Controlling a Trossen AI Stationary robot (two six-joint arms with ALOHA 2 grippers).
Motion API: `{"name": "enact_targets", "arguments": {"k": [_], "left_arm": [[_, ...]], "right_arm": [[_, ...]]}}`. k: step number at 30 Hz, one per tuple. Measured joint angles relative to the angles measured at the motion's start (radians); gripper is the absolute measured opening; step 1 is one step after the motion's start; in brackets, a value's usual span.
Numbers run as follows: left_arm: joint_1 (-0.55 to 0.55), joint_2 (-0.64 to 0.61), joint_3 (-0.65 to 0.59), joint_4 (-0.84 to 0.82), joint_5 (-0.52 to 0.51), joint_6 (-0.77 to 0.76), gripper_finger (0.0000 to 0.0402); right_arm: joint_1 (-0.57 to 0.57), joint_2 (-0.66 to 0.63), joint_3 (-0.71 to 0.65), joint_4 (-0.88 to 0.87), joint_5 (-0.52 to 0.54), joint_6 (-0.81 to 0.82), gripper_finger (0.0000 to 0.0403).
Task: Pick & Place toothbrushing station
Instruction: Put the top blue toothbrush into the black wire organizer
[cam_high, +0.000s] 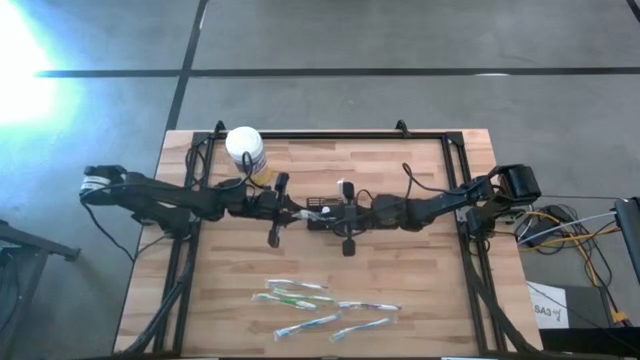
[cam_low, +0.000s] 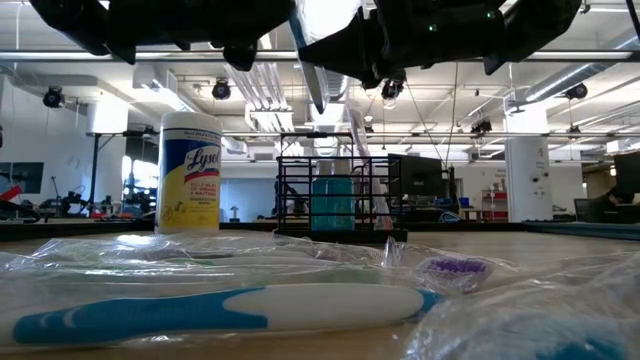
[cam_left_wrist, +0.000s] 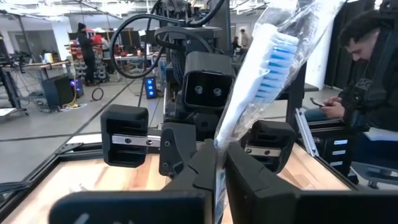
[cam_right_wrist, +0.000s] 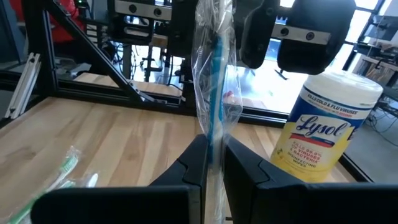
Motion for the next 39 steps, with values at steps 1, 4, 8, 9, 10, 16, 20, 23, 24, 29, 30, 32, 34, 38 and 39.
{"name": "enact_targets", "arguments": {"k": [1,4,8,9,10,16,20,23,24,29,30,32,34,38,39], "left_arm": [[0.0,0.0,0.0,0.0,0.01,0.0,0.0018],[0.0,-0.001,-0.001,-0.002,0.022,0.0,0.0023],[0.0,-0.032,-0.005,-0.047,0.024,0.001,0.0011],[0.0,-0.043,-0.005,-0.063,0.028,0.003,0.0011],[0.0,-0.056,-0.005,-0.078,0.031,0.002,0.0011],[0.0,-0.136,-0.008,-0.183,0.035,-0.004,0.0011],[0.0,-0.231,-0.056,-0.22,0.018,-0.01,0.0011],[-0.001,-0.339,-0.126,-0.221,-0.062,-0.038,0.0012],[0.0,-0.381,-0.152,-0.223,-0.079,-0.045,0.0013],[0.0,-0.579,-0.262,-0.309,-0.113,-0.063,0.0011],[0.0,-0.614,-0.276,-0.338,-0.113,-0.071,0.0011],[0.0,-0.671,-0.295,-0.386,-0.114,-0.079,0.0011],[0.001,-0.718,-0.313,-0.426,-0.116,-0.085,0.0011],[0.001,-0.79,-0.335,-0.5,-0.116,-0.085,0.0012],[0.001,-0.806,-0.344,-0.507,-0.117,-0.084,0.0012]], "right_arm": [[0.0,0.0,0.0,0.0,-0.002,0.0,0.0029],[0.001,0.0,-0.002,0.0,-0.002,-0.001,0.0033],[0.001,0.0,-0.007,0.0,-0.005,-0.003,0.0056],[0.003,0.0,-0.007,0.001,-0.004,-0.004,0.0064],[0.003,0.0,-0.007,0.0,-0.003,-0.004,0.0073],[0.002,-0.011,-0.011,-0.002,0.003,-0.003,0.0122],[0.009,-0.058,-0.032,-0.002,0.003,0.0,0.0136],[0.023,-0.111,-0.074,-0.003,0.003,0.0,0.0135],[0.028,-0.134,-0.093,-0.002,0.003,-0.001,0.0133],[0.043,-0.279,-0.215,0.001,0.002,-0.014,0.0105],[0.046,-0.307,-0.243,0.005,0.002,-0.018,0.0097],[0.047,-0.365,-0.311,0.042,-0.002,-0.024,0.0079],[0.047,-0.415,-0.379,0.116,-0.014,-0.021,0.0058],[0.046,-0.506,-0.516,0.273,-0.086,-0.018,0.0016],[0.046,-0.528,-0.549,0.314,-0.096,-0.016,0.0013]]}}
